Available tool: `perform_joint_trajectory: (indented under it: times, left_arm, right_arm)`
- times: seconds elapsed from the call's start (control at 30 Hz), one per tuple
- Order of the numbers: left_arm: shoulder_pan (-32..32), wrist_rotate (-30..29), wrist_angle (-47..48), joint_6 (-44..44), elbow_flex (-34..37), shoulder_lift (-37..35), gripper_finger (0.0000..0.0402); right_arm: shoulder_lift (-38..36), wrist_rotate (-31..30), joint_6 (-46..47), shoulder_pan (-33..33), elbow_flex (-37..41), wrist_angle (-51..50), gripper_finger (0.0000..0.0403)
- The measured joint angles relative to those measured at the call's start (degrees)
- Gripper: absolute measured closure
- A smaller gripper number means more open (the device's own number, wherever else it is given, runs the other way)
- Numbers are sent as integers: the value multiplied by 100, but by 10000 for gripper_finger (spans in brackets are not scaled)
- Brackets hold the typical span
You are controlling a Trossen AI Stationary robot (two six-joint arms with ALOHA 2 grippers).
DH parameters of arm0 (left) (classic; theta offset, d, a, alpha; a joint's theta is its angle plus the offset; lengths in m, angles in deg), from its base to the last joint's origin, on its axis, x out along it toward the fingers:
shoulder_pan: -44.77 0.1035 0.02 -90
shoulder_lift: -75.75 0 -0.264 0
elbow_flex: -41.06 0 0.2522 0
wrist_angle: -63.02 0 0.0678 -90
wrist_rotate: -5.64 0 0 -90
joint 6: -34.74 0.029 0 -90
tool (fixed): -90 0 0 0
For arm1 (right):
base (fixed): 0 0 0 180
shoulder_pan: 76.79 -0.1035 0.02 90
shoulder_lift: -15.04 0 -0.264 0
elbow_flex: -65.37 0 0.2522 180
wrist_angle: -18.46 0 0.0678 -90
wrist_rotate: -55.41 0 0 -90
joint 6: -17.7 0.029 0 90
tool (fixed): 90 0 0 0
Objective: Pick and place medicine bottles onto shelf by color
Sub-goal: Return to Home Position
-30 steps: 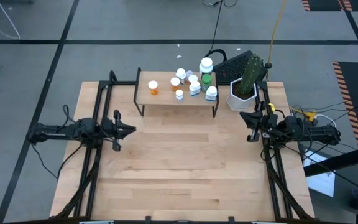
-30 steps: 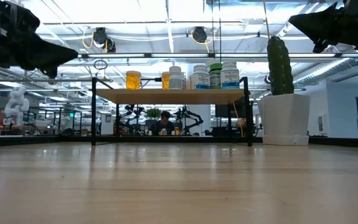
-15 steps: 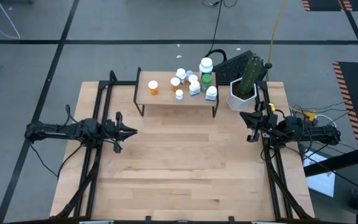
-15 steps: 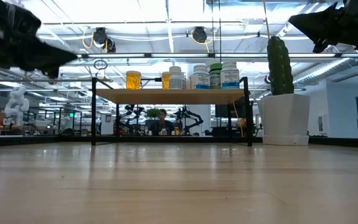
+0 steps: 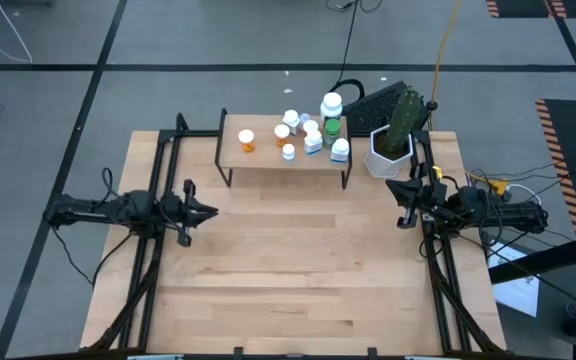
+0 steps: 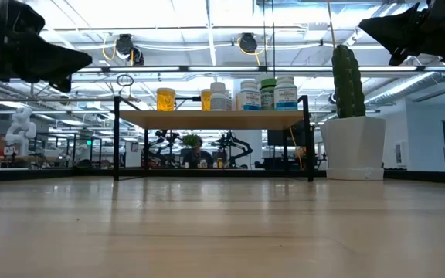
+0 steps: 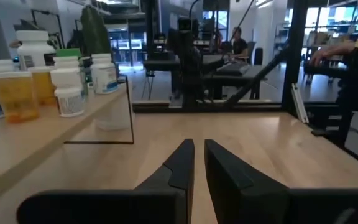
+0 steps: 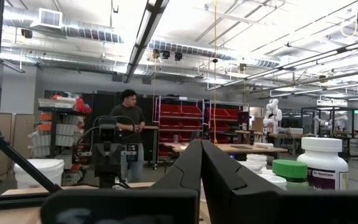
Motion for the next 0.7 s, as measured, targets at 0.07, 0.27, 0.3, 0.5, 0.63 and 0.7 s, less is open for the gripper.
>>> perform_joint_trajectory:
  times: [0.07,0.27,0.3,0.5,0.63,0.7]
  left_arm:
    - [0,-1,15,0,0,-3,360]
    - [148,-1,19,1,0,-3,360]
    - [213,1,106,1,0,-3,360]
    - [479,1,163,2,-4,-5,360]
    - [474,1,148,1,-4,-5,360]
    - [443,-1,133,2,-4,-5,360]
  right_arm:
    - [0,0,-1,0,0,0,403]
    - [0,-1,-1,0,-2,0,403]
    - [0,0,1,0,-2,0,403]
    - [0,0,0,0,-2,0,403]
    - [0,0,1,0,-2,0,403]
    - [0,-1,1,0,-2,0,403]
